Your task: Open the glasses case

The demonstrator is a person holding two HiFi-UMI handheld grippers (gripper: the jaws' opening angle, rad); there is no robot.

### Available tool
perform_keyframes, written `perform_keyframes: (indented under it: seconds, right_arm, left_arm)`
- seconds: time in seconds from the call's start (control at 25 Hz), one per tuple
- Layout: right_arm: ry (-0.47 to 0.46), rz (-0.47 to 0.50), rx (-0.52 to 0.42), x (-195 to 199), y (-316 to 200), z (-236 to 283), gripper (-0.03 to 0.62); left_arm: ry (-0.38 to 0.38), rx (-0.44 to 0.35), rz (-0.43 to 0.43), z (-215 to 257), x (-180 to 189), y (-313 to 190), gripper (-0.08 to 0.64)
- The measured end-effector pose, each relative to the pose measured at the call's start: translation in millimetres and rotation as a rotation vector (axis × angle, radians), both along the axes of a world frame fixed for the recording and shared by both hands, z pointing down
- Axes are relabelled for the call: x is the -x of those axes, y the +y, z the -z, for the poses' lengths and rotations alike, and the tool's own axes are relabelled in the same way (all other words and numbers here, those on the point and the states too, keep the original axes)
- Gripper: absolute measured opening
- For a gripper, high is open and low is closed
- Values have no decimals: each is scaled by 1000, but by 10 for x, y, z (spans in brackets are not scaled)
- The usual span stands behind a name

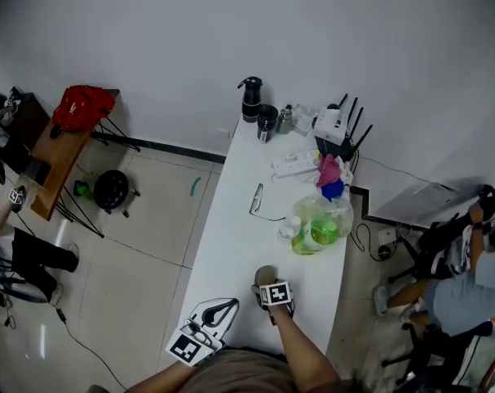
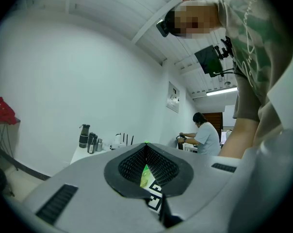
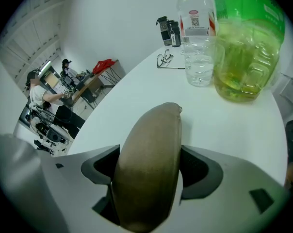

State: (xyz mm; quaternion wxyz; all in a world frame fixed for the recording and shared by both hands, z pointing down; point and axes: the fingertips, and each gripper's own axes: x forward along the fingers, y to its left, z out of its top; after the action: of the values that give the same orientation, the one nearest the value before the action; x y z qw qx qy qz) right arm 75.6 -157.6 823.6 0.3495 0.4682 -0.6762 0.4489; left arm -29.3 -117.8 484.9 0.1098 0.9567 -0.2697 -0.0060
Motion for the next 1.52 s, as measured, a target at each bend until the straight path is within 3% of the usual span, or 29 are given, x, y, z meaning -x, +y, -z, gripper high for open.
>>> perform_keyframes:
  seconds: [0.16,0.48,1.08,1.52]
  right_arm:
    - [10,28,-10,-28,107,49,380]
    - [-79,-2,-188,5,57,656,380]
    - [-228,7,-634,39,437,2702,379]
    - [-299,22,-857,65,805,3663,379]
  left_arm:
    - [0,4,23,16,106,7,-11]
    - [22,-16,18,96,57,25,-11]
    - [46,-75,-24,389,-171,138,-11]
    - [54,-86,-51,538,-304,355,-11]
